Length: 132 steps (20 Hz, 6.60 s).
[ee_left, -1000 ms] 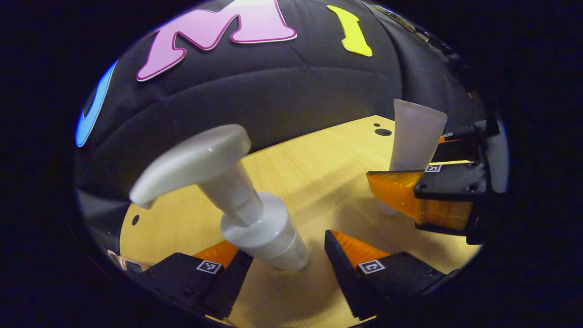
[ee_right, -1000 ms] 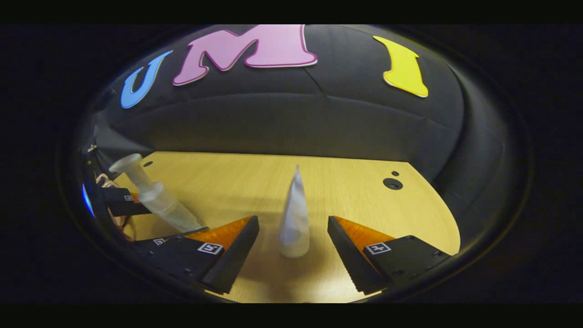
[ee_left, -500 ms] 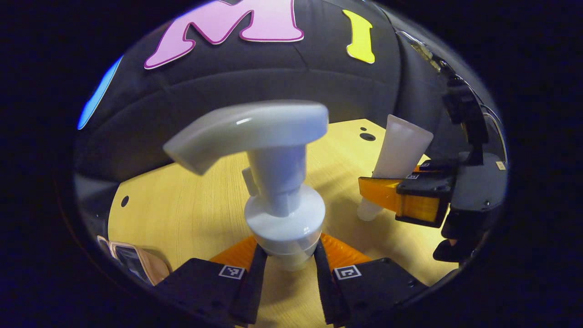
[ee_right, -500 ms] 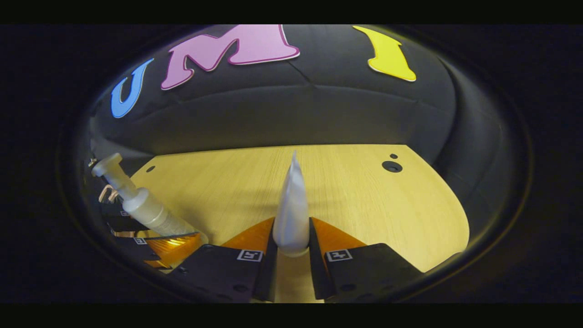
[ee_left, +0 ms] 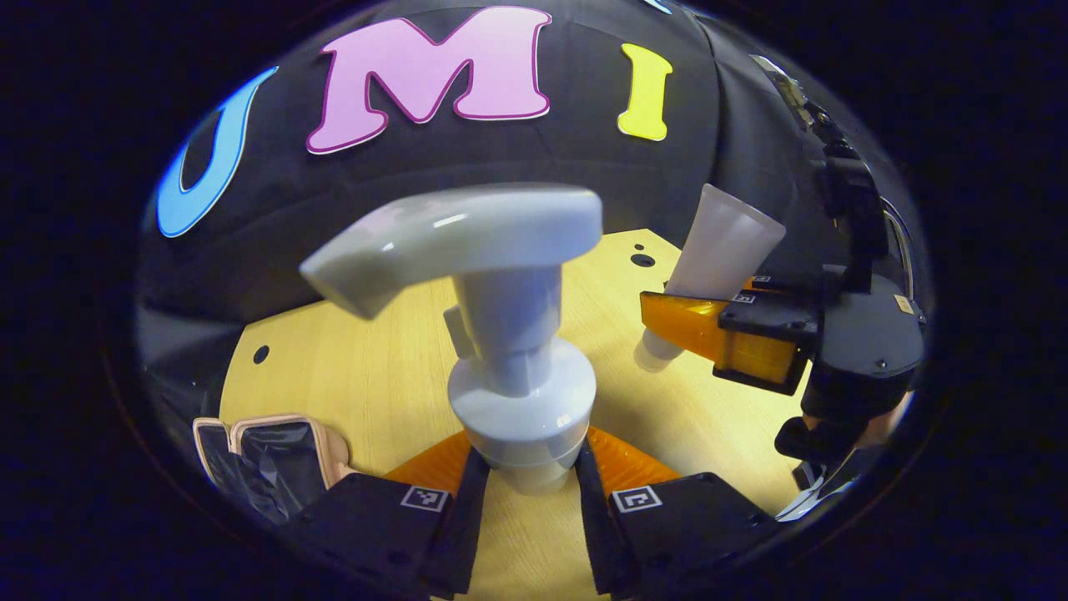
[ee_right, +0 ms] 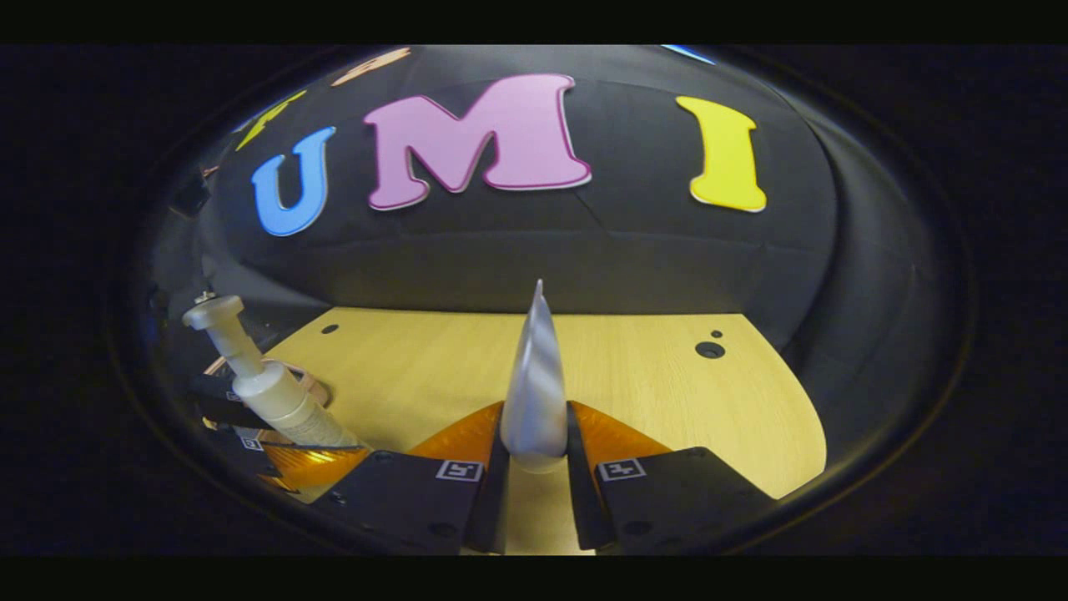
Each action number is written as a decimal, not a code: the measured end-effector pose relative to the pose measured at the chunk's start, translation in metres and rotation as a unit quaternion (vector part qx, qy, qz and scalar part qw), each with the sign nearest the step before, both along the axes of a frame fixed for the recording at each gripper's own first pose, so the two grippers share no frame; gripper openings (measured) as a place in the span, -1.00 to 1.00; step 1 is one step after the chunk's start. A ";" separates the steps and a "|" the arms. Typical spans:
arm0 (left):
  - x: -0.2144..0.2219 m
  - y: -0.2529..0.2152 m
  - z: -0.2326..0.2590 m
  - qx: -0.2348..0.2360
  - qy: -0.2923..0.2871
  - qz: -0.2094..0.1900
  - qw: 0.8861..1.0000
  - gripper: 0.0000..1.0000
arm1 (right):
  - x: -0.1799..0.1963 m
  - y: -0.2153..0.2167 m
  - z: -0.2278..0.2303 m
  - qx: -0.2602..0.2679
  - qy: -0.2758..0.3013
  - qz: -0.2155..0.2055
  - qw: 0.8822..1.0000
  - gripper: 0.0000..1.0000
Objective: First open the suitcase, pack the skin care products into it, and then close the suitcase.
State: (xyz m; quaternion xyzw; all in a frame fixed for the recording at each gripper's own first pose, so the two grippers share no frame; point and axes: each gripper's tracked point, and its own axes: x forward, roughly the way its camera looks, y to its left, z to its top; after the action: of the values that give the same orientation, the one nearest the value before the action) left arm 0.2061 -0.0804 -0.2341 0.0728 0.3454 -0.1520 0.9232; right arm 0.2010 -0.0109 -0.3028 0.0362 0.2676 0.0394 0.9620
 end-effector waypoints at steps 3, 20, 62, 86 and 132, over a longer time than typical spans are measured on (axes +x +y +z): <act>-0.038 0.033 0.020 0.009 0.010 0.014 1.000 0.12 | -0.023 0.031 0.034 -0.011 -0.025 0.045 0.999 -0.30; -0.138 0.269 -0.023 0.063 0.255 0.058 0.963 0.14 | -0.093 0.167 0.131 -0.013 -0.079 0.088 0.993 -0.30; -0.202 0.544 0.015 0.020 0.038 0.283 0.958 0.97 | -0.123 0.440 -0.111 0.120 0.427 0.117 0.889 -0.30; -0.210 0.677 -0.022 -0.085 0.054 0.431 0.897 0.93 | -0.101 0.447 -0.019 0.186 0.299 0.060 0.934 0.69; -0.078 0.658 0.102 -0.019 0.088 0.252 0.963 -0.84 | -0.135 0.284 0.165 0.103 -0.029 0.113 0.988 0.77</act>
State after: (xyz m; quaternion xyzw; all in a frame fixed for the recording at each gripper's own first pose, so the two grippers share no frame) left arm 0.1277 0.5775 -0.1321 -0.0482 0.4295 0.0731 0.8988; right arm 0.0657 0.2728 -0.1377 0.1030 0.2366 0.1760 0.9500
